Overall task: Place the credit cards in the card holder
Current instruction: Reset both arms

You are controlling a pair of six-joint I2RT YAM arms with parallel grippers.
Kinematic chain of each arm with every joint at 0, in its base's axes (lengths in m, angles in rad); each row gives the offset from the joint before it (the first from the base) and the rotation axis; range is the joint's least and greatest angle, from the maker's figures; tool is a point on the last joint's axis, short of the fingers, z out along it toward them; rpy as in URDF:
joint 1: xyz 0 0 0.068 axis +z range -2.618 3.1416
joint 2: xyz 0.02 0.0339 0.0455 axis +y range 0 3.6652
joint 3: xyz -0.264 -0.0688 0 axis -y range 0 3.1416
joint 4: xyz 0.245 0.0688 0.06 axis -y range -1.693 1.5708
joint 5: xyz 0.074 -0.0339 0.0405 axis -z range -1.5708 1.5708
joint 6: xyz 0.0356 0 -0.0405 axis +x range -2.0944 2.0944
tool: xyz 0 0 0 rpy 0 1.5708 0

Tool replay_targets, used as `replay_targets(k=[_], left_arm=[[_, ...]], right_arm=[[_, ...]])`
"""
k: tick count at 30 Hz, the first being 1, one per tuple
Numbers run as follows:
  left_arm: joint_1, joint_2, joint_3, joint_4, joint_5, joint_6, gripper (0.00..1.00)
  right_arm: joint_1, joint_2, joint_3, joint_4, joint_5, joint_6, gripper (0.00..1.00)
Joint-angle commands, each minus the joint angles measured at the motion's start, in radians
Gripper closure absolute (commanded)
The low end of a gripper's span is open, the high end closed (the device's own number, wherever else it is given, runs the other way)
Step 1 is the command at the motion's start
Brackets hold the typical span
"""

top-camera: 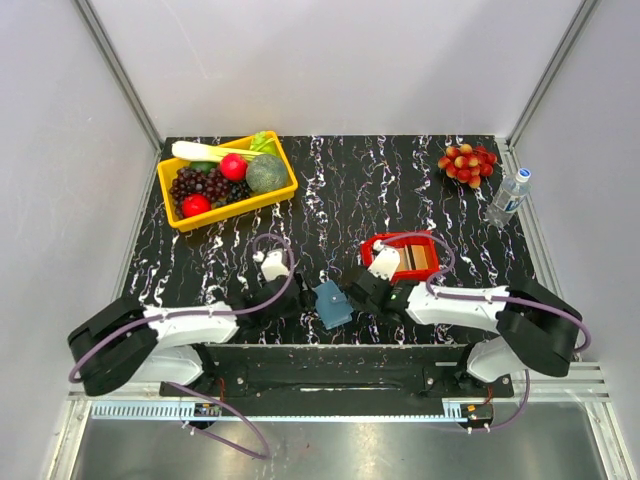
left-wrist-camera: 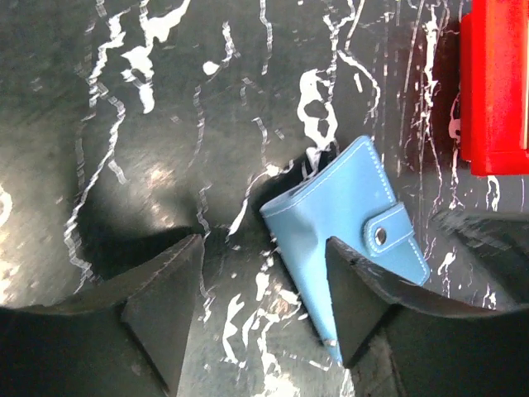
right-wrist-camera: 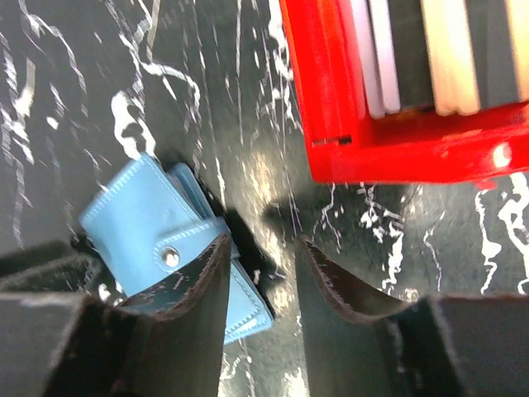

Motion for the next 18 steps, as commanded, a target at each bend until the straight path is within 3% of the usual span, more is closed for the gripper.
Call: replay_targets(k=[1,7,12,14,16,18], left_arm=[[0.005,0.121,0.074,0.051,0.116,0.047,0.39],[0.013,0.275,0.207,0.028,0.167,0.08,0.68],[0.033,0.255,0.258,-0.021,0.121,0.102,0.71],[0.039,0.202,0.256,-0.061,0.082,0.126,0.59],[0.048,0.13,0.249,-0.117,0.035,0.151,0.33],[0.058,0.03,0.232,-0.19,-0.03,0.171,0.15]], right_arm=[[-0.009,0.056,-0.023,0.05,-0.185,-0.069,0.62],[-0.008,0.109,-0.112,0.292,-0.362,-0.047,0.68],[-0.008,0.089,-0.044,0.242,-0.28,-0.087,0.65],[-0.009,0.04,0.009,0.099,-0.182,-0.124,0.6],[-0.009,-0.023,0.052,-0.004,-0.088,-0.171,0.55],[-0.015,-0.1,0.078,-0.051,-0.04,-0.246,0.5]])
